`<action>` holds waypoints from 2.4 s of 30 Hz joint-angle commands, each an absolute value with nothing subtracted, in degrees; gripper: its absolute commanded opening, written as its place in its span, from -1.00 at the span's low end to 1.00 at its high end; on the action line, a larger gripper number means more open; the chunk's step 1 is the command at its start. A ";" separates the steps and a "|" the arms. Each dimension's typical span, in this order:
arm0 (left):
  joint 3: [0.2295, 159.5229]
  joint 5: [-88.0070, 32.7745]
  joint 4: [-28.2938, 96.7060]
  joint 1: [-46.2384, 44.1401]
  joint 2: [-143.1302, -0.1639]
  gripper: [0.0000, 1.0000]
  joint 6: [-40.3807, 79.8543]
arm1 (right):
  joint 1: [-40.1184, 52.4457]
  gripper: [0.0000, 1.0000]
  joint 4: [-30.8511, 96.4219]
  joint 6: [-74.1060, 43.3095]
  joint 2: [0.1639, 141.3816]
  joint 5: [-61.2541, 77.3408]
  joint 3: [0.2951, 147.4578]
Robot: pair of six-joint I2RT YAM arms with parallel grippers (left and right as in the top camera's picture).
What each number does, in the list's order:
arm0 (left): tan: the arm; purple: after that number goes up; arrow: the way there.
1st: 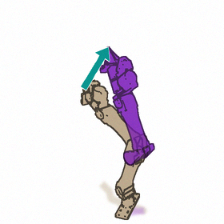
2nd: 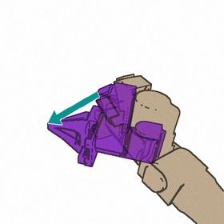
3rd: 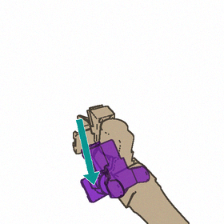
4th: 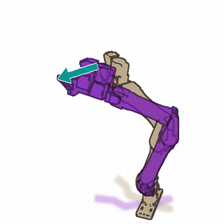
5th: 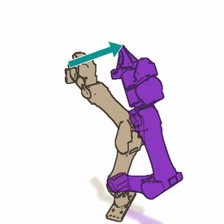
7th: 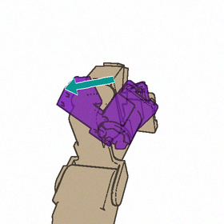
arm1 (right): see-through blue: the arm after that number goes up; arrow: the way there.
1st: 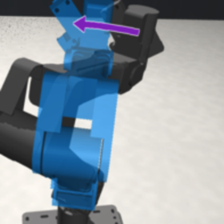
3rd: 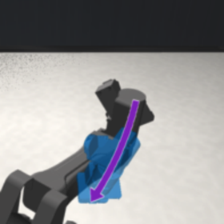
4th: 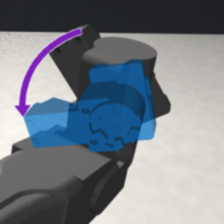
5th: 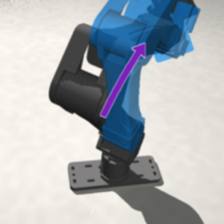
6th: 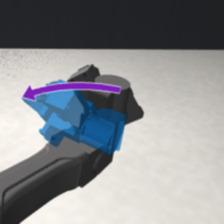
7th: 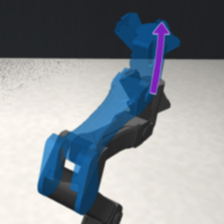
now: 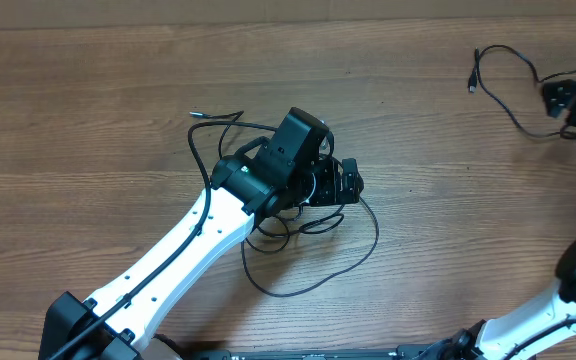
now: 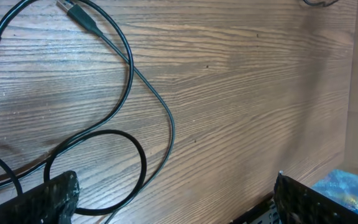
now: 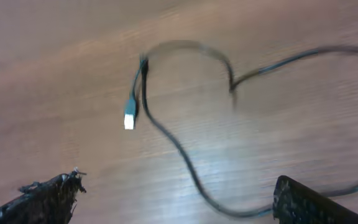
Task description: Untangle cables
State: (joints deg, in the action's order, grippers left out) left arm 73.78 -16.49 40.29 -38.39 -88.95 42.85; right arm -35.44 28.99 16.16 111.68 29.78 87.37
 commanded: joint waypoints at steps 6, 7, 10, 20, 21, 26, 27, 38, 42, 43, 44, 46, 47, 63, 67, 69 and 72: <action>74.63 -15.92 40.23 -38.17 -89.14 0.99 41.54 | -29.63 1.00 36.45 20.21 110.89 17.91 88.14; 74.63 -15.92 40.23 -38.17 -89.14 0.99 41.52 | -29.19 1.00 37.08 20.18 110.89 16.67 88.14; 74.63 -15.92 40.23 -38.17 -89.14 0.99 41.54 | -27.94 1.00 39.48 19.75 110.89 11.35 88.14; 74.63 -15.92 40.25 -38.17 -89.14 0.99 41.54 | -27.49 1.00 44.14 16.32 111.09 2.96 88.09; 74.63 -15.94 40.25 -38.17 -89.14 0.99 41.54 | -27.49 1.00 44.34 16.32 111.22 2.37 88.09; 74.63 -15.92 40.23 -38.17 -89.14 0.99 41.54 | -27.49 1.00 43.81 16.29 111.39 0.89 86.78; 74.63 -15.92 40.25 -38.17 -89.14 0.99 41.54 | -27.49 1.00 43.24 16.29 111.55 0.89 86.00; 74.63 -15.92 40.25 -38.17 -89.14 1.00 41.54 | -27.51 1.00 43.81 16.32 117.45 0.58 85.45; 74.63 -15.92 40.25 -38.17 -89.14 1.00 41.52 | -27.88 1.00 42.83 16.32 119.35 0.03 85.45; 74.63 -15.92 40.25 -38.17 -89.14 0.99 41.54 | -28.03 1.00 42.52 16.29 119.77 0.05 85.45; 74.63 -15.92 40.25 -38.17 -89.14 1.00 41.54 | -28.16 1.00 42.24 16.29 120.22 0.03 85.45; 74.63 -15.92 40.25 -38.17 -89.14 1.00 41.54 | -28.49 1.00 41.30 16.32 121.16 0.03 85.45; 74.63 -15.92 40.25 -38.17 -89.14 1.00 41.54 | -28.77 1.00 40.40 16.32 121.89 0.03 85.45; 74.63 -15.92 40.25 -38.17 -89.14 1.00 41.54 | -29.32 1.00 31.64 16.32 128.49 0.03 85.45; 74.63 -15.92 40.25 -38.17 -89.14 0.99 41.54 | -29.32 1.00 28.77 16.32 129.43 0.05 85.45; 74.63 -15.92 40.25 -38.17 -89.14 1.00 41.54 | -29.32 1.00 27.00 16.32 129.82 0.03 85.45; 74.63 -15.92 40.25 -38.17 -89.14 0.99 41.54 | -29.32 1.00 24.45 16.32 130.41 0.05 85.45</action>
State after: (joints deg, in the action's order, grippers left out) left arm 73.78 -16.49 40.27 -38.37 -88.95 42.85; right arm -29.23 25.32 15.79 125.73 3.22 86.30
